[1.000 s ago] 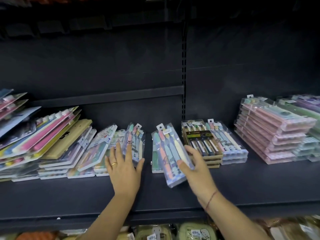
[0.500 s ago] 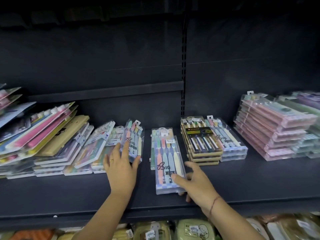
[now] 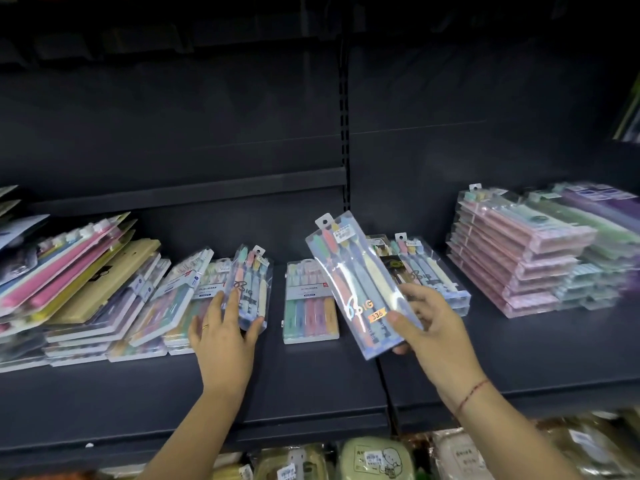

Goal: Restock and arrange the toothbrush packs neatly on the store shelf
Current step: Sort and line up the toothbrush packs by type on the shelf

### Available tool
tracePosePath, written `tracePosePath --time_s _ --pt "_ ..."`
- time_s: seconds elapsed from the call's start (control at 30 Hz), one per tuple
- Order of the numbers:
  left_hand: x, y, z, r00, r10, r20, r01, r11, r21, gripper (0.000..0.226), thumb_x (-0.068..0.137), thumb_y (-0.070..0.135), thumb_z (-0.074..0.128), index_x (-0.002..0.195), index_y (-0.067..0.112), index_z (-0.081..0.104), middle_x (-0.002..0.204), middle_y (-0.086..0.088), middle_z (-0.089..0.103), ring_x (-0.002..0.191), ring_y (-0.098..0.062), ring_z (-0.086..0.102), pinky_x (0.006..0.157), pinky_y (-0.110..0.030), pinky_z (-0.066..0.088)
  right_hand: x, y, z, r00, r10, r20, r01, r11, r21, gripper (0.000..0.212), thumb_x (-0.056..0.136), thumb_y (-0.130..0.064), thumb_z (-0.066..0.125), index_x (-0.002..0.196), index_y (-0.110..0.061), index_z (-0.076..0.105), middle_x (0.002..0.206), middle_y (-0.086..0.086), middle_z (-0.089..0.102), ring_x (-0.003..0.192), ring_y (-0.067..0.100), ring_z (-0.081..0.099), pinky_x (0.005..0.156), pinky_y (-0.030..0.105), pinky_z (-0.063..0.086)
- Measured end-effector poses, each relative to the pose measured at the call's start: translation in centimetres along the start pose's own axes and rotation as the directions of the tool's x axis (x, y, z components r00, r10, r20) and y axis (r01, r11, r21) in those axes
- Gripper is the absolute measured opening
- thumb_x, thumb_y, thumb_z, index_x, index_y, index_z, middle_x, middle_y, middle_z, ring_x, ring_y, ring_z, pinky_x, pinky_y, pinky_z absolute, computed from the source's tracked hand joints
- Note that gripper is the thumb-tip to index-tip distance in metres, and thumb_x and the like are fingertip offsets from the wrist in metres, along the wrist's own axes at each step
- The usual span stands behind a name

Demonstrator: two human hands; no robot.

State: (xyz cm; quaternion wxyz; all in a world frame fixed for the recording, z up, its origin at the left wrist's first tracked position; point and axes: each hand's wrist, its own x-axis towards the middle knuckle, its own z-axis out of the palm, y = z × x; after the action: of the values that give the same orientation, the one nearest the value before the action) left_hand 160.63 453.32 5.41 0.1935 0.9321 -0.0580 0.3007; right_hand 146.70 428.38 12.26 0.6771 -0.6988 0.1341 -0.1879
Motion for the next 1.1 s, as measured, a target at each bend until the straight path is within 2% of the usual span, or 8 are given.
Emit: tracePosePath --time_s 0.27,0.43,0.57,0.7,0.8,0.97,1.03,1.1 --pt "0.1 -0.1 0.1 0.999 0.035 -0.019 -0.035 0.999 -0.002 0.062 0.079 0.024 0.080 0.133 0.003 0.057 0.131 -0.025 0.057 0.118 -0.042 0.057 0.104 -0.059 0.033 5.5 -0.7 -6.4 0.943 -0.026 -0.333 0.049 0.997 0.061 0.020 0.093 -0.012 0.063 0.113 -0.012 0.060 0.097 0.002 0.067 0.059 0.005 0.063 0.048 0.017 0.049" --pt "0.2 -0.2 0.0 0.999 0.038 -0.014 -0.038 0.999 -0.004 0.063 0.078 0.024 0.081 0.132 0.001 0.058 0.129 -0.025 0.058 0.117 -0.042 0.057 0.103 -0.059 0.036 8.2 0.4 -7.3 0.931 0.040 -0.362 -0.067 0.996 -0.062 0.027 0.091 -0.022 0.068 0.113 -0.005 0.063 0.104 0.007 0.059 0.094 0.021 0.055 0.079 0.032 0.043" --pt "0.2 0.0 -0.2 1.000 0.008 0.024 -0.008 0.999 -0.039 0.064 0.080 0.023 0.080 0.135 0.001 0.055 0.133 -0.025 0.055 0.123 -0.042 0.053 0.105 -0.058 0.035 9.9 3.2 -7.9 0.935 0.041 -0.351 -0.145 0.950 -0.277 0.039 0.069 -0.063 0.068 0.098 -0.038 0.066 0.121 0.003 0.061 0.114 0.026 0.056 0.100 0.046 0.046" --pt "0.2 0.3 -0.3 0.999 -0.001 0.048 0.005 0.995 -0.096 0.065 0.079 0.020 0.081 0.135 0.001 0.055 0.136 -0.024 0.053 0.123 -0.043 0.052 0.104 -0.060 0.037 8.6 1.8 -6.5 0.978 0.049 -0.203 -0.097 0.967 -0.236 0.042 0.098 -0.025 0.056 0.139 -0.018 0.050 0.126 0.003 0.055 0.109 0.019 0.052 0.090 0.031 0.040" --pt "0.2 0.3 -0.3 0.999 -0.023 0.042 0.031 0.982 -0.186 0.059 0.078 0.015 0.082 0.132 0.006 0.059 0.136 -0.018 0.053 0.118 -0.039 0.054 0.102 -0.059 0.041 8.4 1.7 -6.3 0.971 0.008 -0.240 -0.081 0.952 -0.295 0.046 0.100 -0.023 0.052 0.144 -0.015 0.043 0.138 0.008 0.049 0.117 0.023 0.048 0.094 0.033 0.038" --pt "2.0 1.5 -2.7 0.936 -0.317 0.154 0.351 0.809 -0.470 0.053 0.090 0.016 0.068 0.140 0.013 0.048 0.117 -0.008 0.064 0.096 -0.023 0.062 0.077 -0.032 0.047 4.7 -0.2 -2.9 0.863 -0.427 -0.269 0.235 0.812 -0.534 0.040 0.096 -0.016 0.054 0.136 -0.010 0.049 0.142 0.011 0.041 0.134 0.023 0.036 0.107 0.030 0.029" --pt "3.9 1.8 -3.3 0.879 -0.370 0.301 0.472 0.768 -0.433 0.073 0.090 0.018 0.066 0.149 0.010 0.024 0.096 -0.015 0.071 0.087 -0.025 0.064 0.066 -0.030 0.043 2.2 -0.5 -0.2 0.831 -0.531 -0.165 0.383 0.763 -0.521 0.033 0.098 -0.018 0.052 0.131 -0.013 0.053 0.139 0.003 0.042 0.133 0.013 0.036 0.107 0.027 0.029" --pt "5.5 1.9 -4.0 0.808 -0.387 0.445 0.547 0.773 -0.321 0.067 0.090 0.020 0.066 0.145 0.004 0.032 0.101 -0.019 0.069 0.093 -0.032 0.064 0.070 -0.031 0.043 0.2 -0.2 2.4 0.839 -0.544 -0.030 0.469 0.749 -0.469 0.031 0.096 -0.024 0.048 0.126 -0.020 0.055 0.135 -0.008 0.043 0.130 0.006 0.040 0.105 0.025 0.035"
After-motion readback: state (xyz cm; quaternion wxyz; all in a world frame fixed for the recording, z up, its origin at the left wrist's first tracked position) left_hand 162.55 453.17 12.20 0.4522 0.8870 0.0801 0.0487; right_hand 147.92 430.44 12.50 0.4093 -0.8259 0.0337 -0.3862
